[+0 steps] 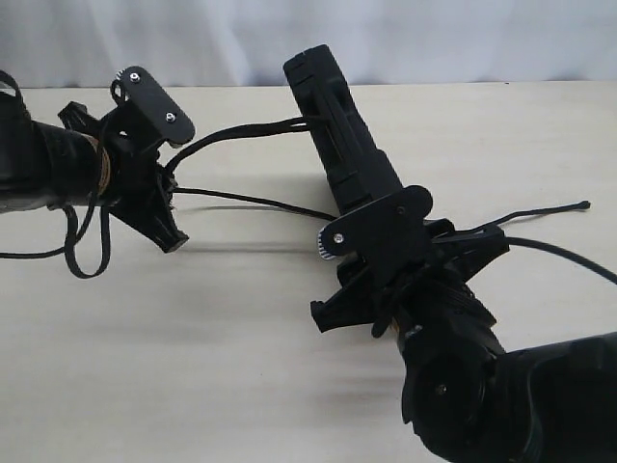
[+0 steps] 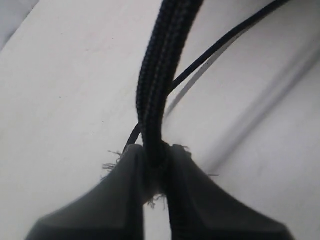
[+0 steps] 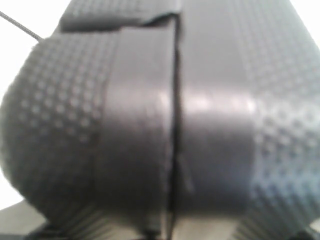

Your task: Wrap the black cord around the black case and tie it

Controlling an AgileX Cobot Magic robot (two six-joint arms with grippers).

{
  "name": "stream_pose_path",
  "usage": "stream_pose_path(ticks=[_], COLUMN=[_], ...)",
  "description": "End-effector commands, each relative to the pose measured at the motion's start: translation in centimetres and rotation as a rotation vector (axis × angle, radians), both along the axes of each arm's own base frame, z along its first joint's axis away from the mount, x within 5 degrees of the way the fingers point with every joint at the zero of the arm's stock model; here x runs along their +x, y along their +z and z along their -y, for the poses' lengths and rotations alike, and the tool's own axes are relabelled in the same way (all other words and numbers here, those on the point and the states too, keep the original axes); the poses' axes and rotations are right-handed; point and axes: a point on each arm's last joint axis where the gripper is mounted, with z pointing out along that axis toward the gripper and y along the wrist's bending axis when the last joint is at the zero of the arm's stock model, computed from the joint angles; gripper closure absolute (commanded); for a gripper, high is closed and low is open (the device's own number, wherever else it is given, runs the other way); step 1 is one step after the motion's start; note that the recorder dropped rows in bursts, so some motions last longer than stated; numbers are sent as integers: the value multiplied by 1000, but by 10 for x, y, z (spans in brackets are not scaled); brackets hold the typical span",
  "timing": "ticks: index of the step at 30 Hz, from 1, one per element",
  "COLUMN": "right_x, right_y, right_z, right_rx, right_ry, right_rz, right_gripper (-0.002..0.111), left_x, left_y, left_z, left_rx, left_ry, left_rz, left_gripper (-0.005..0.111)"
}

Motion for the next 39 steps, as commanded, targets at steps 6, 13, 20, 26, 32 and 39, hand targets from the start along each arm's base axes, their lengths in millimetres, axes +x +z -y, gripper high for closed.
stream_pose_path(ticks=[6, 13, 20, 26, 32, 39], right_x=[1, 0, 0, -2, -2, -8], right_y=[5, 4, 3, 1, -1, -7], right_z=[-2, -4, -4, -7, -8, -14], right_rx=[29, 36, 39, 49, 51, 33], right_ry=[8, 20, 26, 52, 60, 150], right_rz=[3, -12, -20, -56, -69, -153], right_gripper=[104, 104, 104, 104, 104, 104], left_x=[-25, -24, -23, -9, -4, -4], left_y=[13, 17, 10, 2, 7, 10], left_z=[34, 29, 35, 49, 80, 89], left_rx=[209, 191, 99, 60, -112, -108], left_ry=[48, 178, 193, 188, -11, -116], left_rz=[291, 349, 312, 284, 177, 159], left_gripper=[107, 107, 107, 107, 107, 107])
